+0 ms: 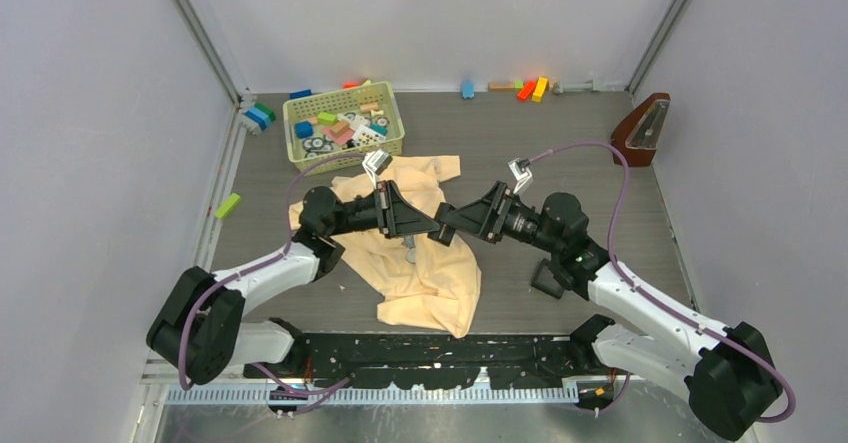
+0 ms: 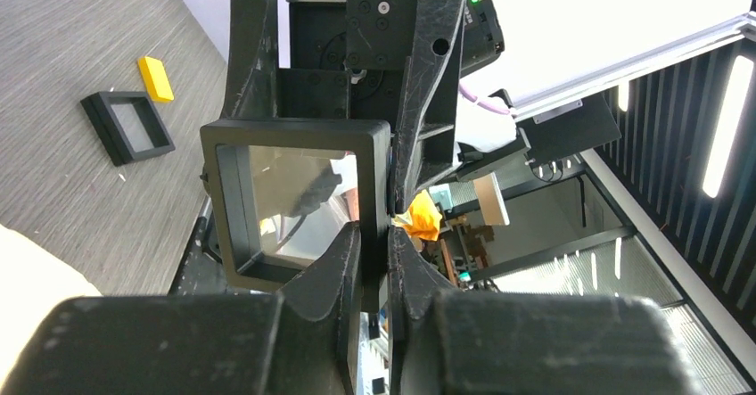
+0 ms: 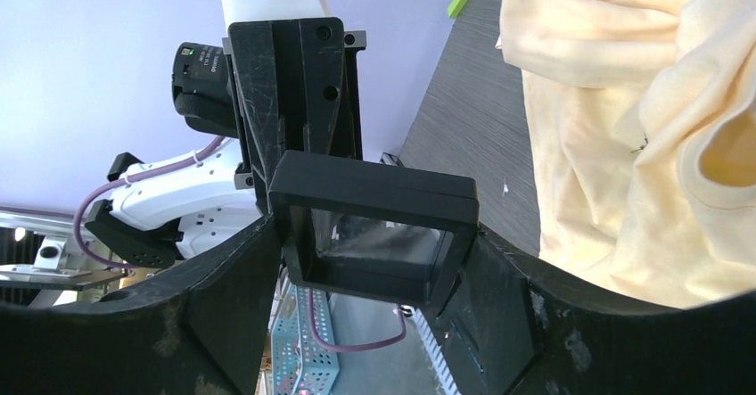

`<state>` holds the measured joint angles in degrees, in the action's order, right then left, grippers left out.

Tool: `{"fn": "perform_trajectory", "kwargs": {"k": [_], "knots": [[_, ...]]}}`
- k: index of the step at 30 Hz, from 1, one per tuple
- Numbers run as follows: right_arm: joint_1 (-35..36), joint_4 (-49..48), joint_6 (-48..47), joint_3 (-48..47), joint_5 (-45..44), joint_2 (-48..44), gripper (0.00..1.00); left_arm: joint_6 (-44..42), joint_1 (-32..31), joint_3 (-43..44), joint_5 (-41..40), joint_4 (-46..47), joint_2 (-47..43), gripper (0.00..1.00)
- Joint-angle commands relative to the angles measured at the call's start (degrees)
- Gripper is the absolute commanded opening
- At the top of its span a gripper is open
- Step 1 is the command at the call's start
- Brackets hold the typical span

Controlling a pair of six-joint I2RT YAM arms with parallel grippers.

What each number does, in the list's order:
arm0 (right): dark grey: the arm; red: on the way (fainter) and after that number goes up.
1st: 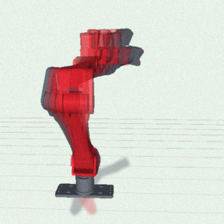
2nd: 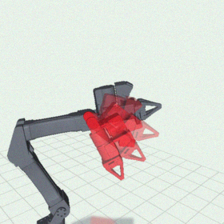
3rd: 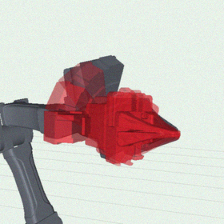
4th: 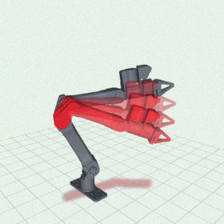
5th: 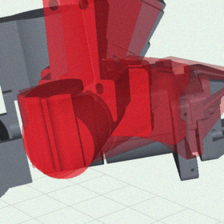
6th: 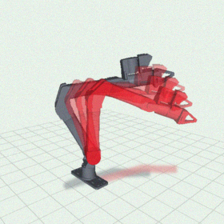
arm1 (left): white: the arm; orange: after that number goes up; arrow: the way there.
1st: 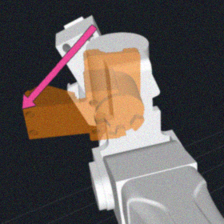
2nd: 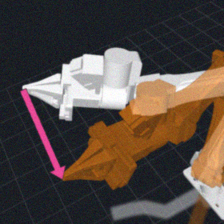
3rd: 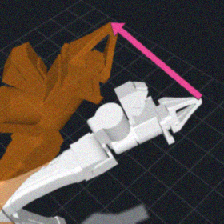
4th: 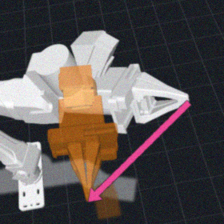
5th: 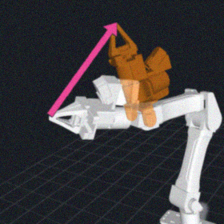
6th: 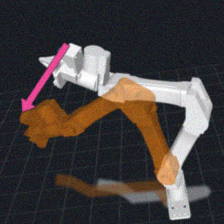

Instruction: Remove the brooch from the garment

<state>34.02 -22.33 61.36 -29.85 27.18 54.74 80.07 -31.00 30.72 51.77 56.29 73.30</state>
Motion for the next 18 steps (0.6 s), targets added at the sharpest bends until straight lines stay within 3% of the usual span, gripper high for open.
{"fn": "perform_trajectory", "kwargs": {"k": [1,12,18], "knots": [[-1.7,-2.7,2.2,0.9,-2.1,-3.9,0.31,-1.7,2.3,-0.4,-1.1,1.5,-3.2,0.01],[-2.4,-8.9,5.1,2.9,0.4,-1.2,0.24,4.8,2.4,-0.3,0.5,10.4,0.2,0.00],[-2.4,-8.0,4.5,1.9,1.5,-0.2,0.24,5.4,2.4,0.0,1.4,11.5,1.6,0.15]]}}
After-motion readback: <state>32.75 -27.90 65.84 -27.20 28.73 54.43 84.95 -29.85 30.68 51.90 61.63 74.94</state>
